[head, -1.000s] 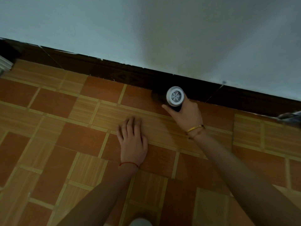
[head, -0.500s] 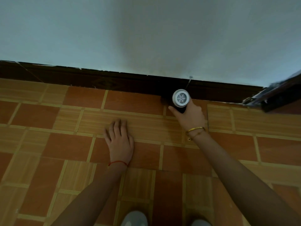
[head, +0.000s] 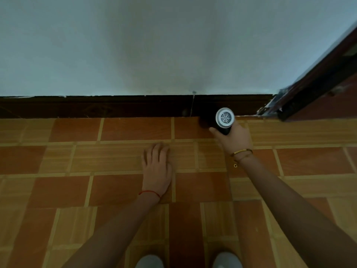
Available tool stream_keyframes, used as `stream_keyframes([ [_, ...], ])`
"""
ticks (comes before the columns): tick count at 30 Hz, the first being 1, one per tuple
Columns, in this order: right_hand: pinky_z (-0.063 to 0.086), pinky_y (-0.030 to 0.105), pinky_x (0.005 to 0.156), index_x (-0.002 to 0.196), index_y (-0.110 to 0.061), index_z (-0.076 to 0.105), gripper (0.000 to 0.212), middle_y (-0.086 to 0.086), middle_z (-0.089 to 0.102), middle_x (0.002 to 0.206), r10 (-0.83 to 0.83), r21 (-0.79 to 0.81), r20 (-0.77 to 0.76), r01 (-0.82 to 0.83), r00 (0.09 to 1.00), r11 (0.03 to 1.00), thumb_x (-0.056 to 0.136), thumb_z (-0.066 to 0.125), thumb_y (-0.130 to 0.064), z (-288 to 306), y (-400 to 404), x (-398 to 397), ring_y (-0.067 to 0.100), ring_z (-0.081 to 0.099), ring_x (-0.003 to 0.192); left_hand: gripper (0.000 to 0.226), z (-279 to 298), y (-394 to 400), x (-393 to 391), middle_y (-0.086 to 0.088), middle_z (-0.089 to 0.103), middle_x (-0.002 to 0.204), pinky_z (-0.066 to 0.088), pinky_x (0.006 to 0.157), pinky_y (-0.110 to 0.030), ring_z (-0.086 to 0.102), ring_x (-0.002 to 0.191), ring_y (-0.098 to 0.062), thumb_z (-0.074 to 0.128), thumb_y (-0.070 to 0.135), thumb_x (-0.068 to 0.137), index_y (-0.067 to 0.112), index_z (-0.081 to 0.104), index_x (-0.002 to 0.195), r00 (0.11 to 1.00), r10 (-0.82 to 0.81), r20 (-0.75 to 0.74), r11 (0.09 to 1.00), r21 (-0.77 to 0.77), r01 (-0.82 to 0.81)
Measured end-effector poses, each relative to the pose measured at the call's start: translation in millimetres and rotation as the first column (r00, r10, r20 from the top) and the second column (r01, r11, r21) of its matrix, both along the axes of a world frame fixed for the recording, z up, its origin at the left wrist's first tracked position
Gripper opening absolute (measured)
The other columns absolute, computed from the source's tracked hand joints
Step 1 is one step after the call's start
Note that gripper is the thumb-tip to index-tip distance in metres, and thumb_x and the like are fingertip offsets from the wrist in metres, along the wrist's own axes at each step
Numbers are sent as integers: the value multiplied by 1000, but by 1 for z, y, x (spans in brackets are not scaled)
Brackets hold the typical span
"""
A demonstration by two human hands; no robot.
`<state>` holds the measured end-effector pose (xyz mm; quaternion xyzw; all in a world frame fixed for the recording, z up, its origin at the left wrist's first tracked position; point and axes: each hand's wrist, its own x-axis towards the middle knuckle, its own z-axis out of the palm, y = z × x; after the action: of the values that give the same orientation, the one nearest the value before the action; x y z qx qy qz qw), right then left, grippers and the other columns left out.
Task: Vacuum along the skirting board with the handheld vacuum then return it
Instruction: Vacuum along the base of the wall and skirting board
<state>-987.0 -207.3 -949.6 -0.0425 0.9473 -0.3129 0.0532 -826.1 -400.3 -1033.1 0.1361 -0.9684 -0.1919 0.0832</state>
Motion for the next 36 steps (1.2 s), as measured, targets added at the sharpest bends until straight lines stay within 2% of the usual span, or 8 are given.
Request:
stream_keyframes([
  [8, 51, 41, 78, 134, -8, 45, 72, 20, 66, 112, -315, 55, -59, 318, 947, 946, 80, 68, -50, 2, 66, -18, 38, 62, 104, 49, -6, 37, -24, -11, 43, 146, 23, 117, -62, 35, 140, -31, 35, 27, 94, 15, 44, 141, 986, -154, 62, 988, 8, 154],
  [11, 50, 40, 75, 135, -9, 44, 74, 20, 67, 109, -328, 56, -44, 330, 944, 942, 79, 67, -51, 2, 73, -19, 38, 62, 101, 50, -10, 46, -25, -10, 41, 149, 19, 118, -61, 31, 143, -30, 35, 29, 96, 15, 43, 143, 984, -149, 95, 989, -14, 150],
  [16, 45, 31, 72, 129, -7, 50, 73, 15, 68, 107, -210, 26, -6, 210, 978, 977, 77, 68, -54, -4, 82, -22, 33, 64, 100, 49, -13, 48, -23, -9, 39, 151, 16, 119, -60, 29, 144, -30, 37, 30, 98, 16, 42, 145, 984, -142, 110, 988, -50, 148],
  [24, 49, 43, 75, 133, -9, 44, 71, 22, 66, 109, -470, 131, -69, 475, 880, 870, 81, 66, -52, 5, 102, -27, 41, 61, 102, 51, -12, 49, -24, -11, 41, 151, 18, 118, -61, 31, 144, -32, 35, 32, 98, 14, 44, 144, 985, -138, 103, 988, -61, 144],
  [27, 48, 40, 72, 134, -9, 42, 71, 22, 67, 105, -435, 140, -56, 438, 899, 888, 81, 65, -51, 3, 96, -27, 40, 62, 99, 50, -11, 49, -24, -11, 40, 151, 17, 118, -61, 30, 144, -32, 35, 32, 98, 14, 44, 144, 986, -137, 99, 988, -53, 143],
  [32, 39, 24, 71, 122, -6, 53, 65, 13, 70, 103, -171, 32, 21, 171, 985, 985, 78, 69, -51, -2, 84, -28, 29, 64, 97, 50, -11, 49, -24, -11, 42, 150, 20, 117, -62, 32, 143, -33, 34, 32, 98, 13, 46, 143, 986, -137, 93, 988, -61, 143],
  [34, 41, 25, 71, 121, -7, 54, 65, 13, 70, 104, -184, 34, -1, 184, 983, 982, 78, 69, -52, -3, 85, -28, 28, 64, 98, 51, -11, 49, -24, -12, 42, 150, 19, 117, -62, 32, 143, -33, 33, 33, 97, 13, 47, 142, 986, -139, 93, 987, -64, 145],
  [36, 43, 29, 69, 126, -7, 51, 69, 15, 69, 104, -277, 71, -30, 278, 960, 958, 78, 67, -54, -3, 89, -28, 33, 64, 98, 51, -11, 48, -23, -11, 41, 151, 19, 118, -62, 32, 143, -32, 33, 33, 97, 14, 46, 143, 985, -141, 99, 987, -66, 148],
])
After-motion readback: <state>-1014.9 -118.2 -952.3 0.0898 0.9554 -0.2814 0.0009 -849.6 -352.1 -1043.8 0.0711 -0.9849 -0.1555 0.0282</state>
